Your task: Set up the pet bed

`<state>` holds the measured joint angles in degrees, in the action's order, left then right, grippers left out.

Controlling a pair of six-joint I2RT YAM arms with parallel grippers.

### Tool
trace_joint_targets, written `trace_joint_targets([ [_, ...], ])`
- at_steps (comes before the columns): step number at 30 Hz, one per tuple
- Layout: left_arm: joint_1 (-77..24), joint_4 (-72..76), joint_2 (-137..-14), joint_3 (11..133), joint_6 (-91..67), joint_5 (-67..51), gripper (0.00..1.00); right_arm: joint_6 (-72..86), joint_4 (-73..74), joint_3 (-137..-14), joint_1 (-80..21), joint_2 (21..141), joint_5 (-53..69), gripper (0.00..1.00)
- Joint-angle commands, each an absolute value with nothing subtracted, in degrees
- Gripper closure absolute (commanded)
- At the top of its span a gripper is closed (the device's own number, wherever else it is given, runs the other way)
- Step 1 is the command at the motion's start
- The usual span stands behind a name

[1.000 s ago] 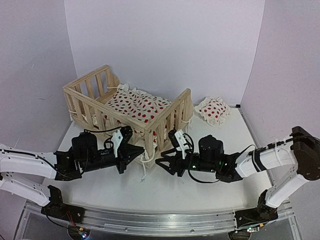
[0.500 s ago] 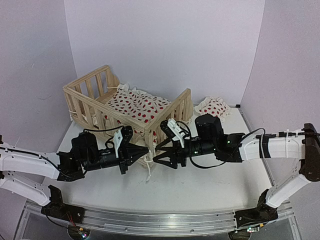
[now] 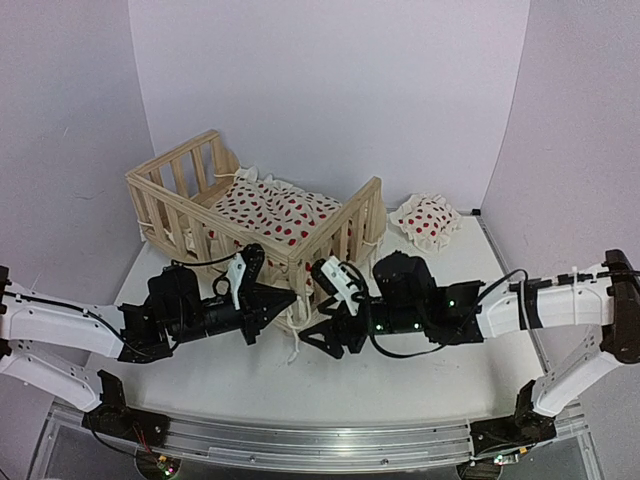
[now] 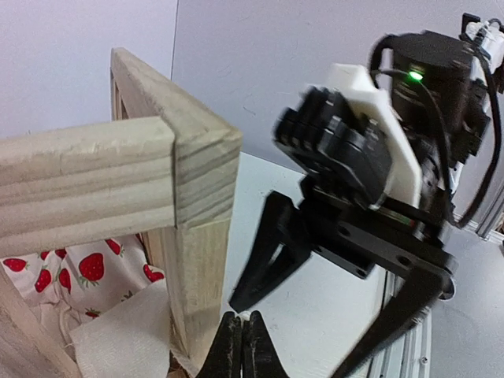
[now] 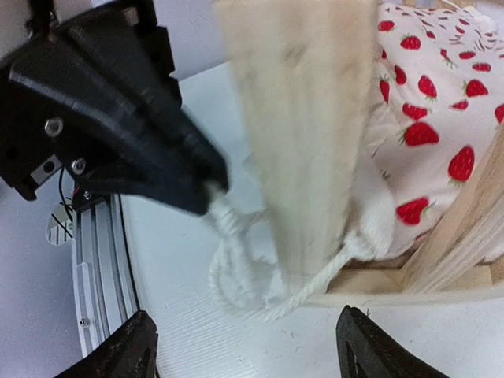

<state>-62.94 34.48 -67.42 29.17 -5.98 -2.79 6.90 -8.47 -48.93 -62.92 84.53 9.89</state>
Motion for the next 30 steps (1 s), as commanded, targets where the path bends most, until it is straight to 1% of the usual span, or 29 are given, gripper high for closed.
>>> trace_joint_targets([
  [1,-62.93,37.94,-68.93,30.96,-12.60,-1.31,1.00,16.52,-14.70,-43.89,-69.93,82.62,-10.55,0.17],
  [5,-63.02,38.09,-67.76,30.14,-13.45,-0.53,1.00,18.23,-25.72,-41.14,-72.46,86.86,-16.86,0.16],
  [8,-63.02,38.07,-66.13,29.48,-14.43,0.29,1.00,17.73,-32.37,-42.29,-73.89,92.20,-21.35,0.17],
  [10,-63.02,38.18,-65.48,28.91,-15.68,1.90,1.00,17.29,-37.96,-43.50,-74.52,96.47,-23.42,0.19],
  [11,-63.01,38.17,-65.22,28.73,-16.30,2.23,1.00,17.21,-39.78,-44.30,-74.90,98.39,-25.04,0.23],
  [12,-63.02,38.24,-65.07,28.55,-17.12,2.50,1.00,17.14,-41.08,-45.15,-75.57,100.08,-28.26,0.25],
  [15,-63.02,38.35,-65.13,28.16,-19.28,3.27,1.00,14.47,-46.95,-47.71,-78.03,105.75,-38.55,0.27],
  [16,-63.02,38.40,-65.13,28.05,-19.86,3.47,1.00,12.83,-49.51,-48.40,-78.45,107.60,-39.75,0.30],
  [17,-63.02,38.41,-65.15,28.04,-20.28,3.51,1.00,11.19,-51.72,-49.22,-78.81,109.32,-40.51,0.36],
  [18,-63.02,38.48,-65.15,28.06,-20.56,3.49,1.00,9.83,-52.97,-50.13,-79.25,110.64,-41.76,0.44],
  [20,-63.02,38.42,-64.82,27.99,-21.17,3.76,1.00,6.66,-53.59,-50.84,-80.73,111.55,-45.04,0.66],
  [21,-63.02,38.42,-64.33,27.89,-21.63,4.01,1.00,6.53,-53.65,-50.07,-81.51,111.27,-48.55,0.75],
  [22,-63.02,38.41,-63.81,27.56,-22.22,4.49,1.00,7.11,-53.70,-48.93,-82.09,110.75,-50.51,0.87],
  [23,-63.02,38.35,-63.15,27.10,-23.22,5.44,1.00,8.34,-53.70,-47.17,-82.43,109.99,-50.92,1.00],
  [27,-63.02,37.55,-59.18,24.11,-28.59,11.82,1.00,12.41,-51.28,-41.44,-82.62,106.89,-46.26,1.00],
  [30,-63.02,36.60,-53.90,18.92,-33.87,19.88,1.00,12.85,-48.51,-38.91,-82.61,105.61,-44.71,1.00],
])
